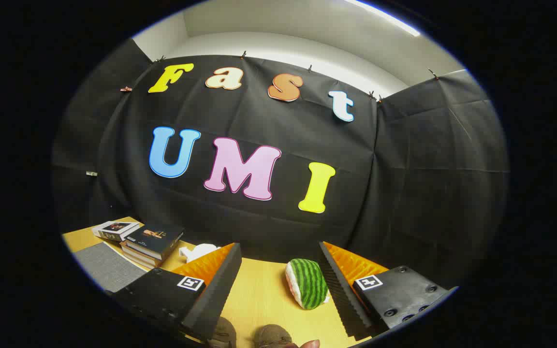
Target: Open the storage box then place both shoes into the box .Put the left shoe in first, then the right shoe, with the right side of both shoes facing outward in a uniform manner.
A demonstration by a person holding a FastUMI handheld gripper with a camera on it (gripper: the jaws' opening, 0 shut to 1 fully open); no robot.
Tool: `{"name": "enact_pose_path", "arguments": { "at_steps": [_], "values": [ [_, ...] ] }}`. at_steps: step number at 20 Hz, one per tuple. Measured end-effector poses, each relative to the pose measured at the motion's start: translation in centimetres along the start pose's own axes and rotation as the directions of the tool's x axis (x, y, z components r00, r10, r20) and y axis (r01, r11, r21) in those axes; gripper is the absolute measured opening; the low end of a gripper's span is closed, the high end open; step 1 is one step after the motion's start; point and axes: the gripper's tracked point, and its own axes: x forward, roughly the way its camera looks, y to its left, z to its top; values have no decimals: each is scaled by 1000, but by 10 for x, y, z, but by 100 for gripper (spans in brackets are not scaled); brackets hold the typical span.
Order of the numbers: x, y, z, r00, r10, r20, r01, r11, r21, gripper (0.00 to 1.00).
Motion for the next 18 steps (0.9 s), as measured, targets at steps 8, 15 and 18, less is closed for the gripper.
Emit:
{"name": "enact_pose_path", "arguments": {
  "at_steps": [8,15,18],
  "values": [
    [-4,30,2,997,72,2,-72,996,-47,97],
    [-8,52,-1,994,110,-28,-111,993,-38,97],
    [-12,57,-2,993,117,-35,-118,993,-27,97]
  ]
}}
